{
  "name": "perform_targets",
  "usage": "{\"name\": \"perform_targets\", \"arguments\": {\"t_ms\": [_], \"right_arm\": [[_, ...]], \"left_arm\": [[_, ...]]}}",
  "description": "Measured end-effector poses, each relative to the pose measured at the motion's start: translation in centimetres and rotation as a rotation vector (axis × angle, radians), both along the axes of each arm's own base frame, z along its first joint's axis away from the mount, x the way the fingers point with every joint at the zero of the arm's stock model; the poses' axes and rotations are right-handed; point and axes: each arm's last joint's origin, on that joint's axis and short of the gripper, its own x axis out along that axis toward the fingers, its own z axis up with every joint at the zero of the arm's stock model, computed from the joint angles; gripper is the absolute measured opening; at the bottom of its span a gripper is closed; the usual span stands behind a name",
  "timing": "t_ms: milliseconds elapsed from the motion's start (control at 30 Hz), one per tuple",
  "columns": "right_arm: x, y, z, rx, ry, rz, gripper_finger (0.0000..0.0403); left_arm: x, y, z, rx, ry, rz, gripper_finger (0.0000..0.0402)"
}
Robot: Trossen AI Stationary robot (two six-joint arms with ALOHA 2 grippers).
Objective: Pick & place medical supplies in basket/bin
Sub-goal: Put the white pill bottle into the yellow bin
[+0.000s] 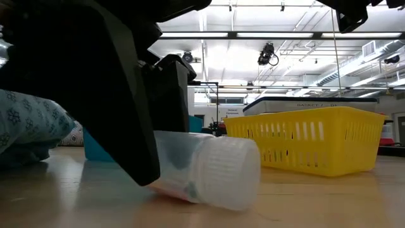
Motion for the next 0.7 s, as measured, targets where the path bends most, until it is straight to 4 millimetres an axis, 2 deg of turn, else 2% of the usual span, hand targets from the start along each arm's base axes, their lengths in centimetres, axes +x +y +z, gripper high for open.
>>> {"name": "perform_targets", "arguments": {"t_ms": [67,267,533,700], "right_arm": [[0.0,0.0,0.0,0.0,0.0,0.0,0.021],[0.0,0.0,0.0,-0.001,0.001,0.0,0.021],[0.0,0.0,-0.1,-0.006,0.007,0.0,0.021],[0.0,0.0,-0.1,-0.008,0.008,0.001,0.021]], "left_arm": [[0.0,0.0,0.0,0.004,-0.001,-0.005,0.0156],[0.0,-0.1,0.2,0.028,-0.028,-0.009,0.0156],[0.7,-1.4,1.6,0.076,-0.285,-0.014,0.0156],[1.6,-0.6,1.7,0.037,-0.402,-0.012,0.0156]]}}
